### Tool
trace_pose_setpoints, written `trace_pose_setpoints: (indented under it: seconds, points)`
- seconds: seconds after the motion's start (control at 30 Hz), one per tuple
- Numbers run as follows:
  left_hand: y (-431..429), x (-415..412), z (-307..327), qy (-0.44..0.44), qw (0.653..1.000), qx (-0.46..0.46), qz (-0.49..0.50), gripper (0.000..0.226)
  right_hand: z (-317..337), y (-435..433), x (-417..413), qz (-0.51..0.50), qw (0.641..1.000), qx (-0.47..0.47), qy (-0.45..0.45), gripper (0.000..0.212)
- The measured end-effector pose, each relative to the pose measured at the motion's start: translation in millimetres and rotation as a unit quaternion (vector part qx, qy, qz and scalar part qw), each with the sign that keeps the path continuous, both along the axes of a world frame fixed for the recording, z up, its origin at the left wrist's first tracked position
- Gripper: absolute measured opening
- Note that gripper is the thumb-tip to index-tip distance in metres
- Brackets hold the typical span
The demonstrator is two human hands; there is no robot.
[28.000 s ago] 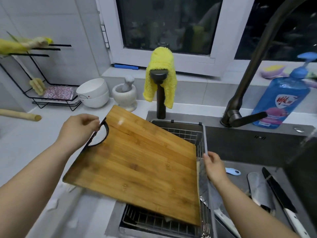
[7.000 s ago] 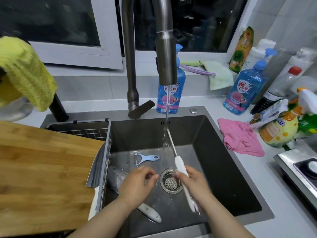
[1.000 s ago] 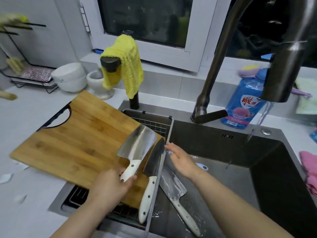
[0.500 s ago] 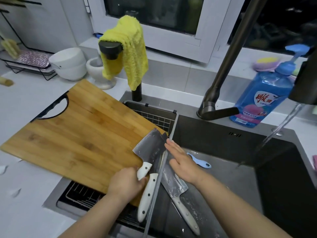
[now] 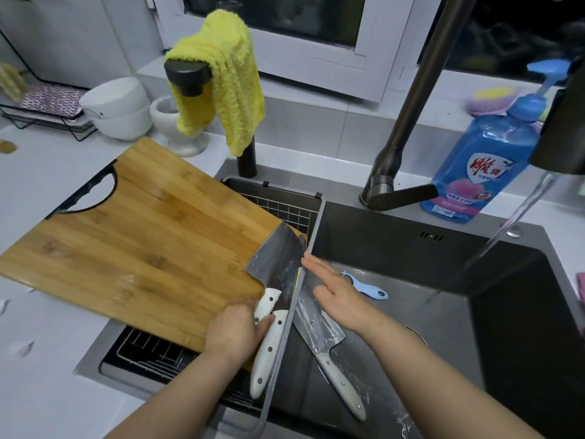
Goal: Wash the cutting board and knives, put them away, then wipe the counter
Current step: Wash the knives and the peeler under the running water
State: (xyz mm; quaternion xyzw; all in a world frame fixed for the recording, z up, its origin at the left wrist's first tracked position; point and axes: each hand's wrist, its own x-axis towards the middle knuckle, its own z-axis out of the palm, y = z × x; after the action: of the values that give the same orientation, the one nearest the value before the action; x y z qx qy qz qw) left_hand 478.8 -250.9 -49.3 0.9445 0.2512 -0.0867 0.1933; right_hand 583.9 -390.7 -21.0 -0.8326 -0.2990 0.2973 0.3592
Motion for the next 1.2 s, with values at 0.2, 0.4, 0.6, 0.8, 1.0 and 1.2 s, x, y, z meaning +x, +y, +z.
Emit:
trace_pose_setpoints:
  seconds: [0.2,0.4,0.6,0.8,1.0,1.2]
  points:
    - [-5,4,3,0.033,0.999,0.016,-0.027,0.043,-27,-30,-3,-0.066,0.997,-0.001,0.028,0.050]
    - [-4,7,-3,0.001,0.998,0.046,-0.038,0.043,-66,-57,3,-0.088,0.986,-0.137,0.038,0.044]
    - [-17,12,5,-0.196,0.977,0.012,-0.088,0.057,-93,-68,3,-0.025,0.957,-0.283,0.050,0.027]
    - [-49,28,1,-0.088,0.984,0.006,-0.154,0.065,-111,-56,-7,0.022,0.941,-0.335,0.045,0.037]
    - [-46,32,-11,-0.065,0.975,0.101,-0.186,0.064,-132,-51,-20,0.059,0.931,-0.360,0.015,0.041]
    - [-44,31,-21,-0.120,0.965,0.147,-0.180,0.063,-145,-41,-25,0.052,0.918,-0.393,-0.011,0.037]
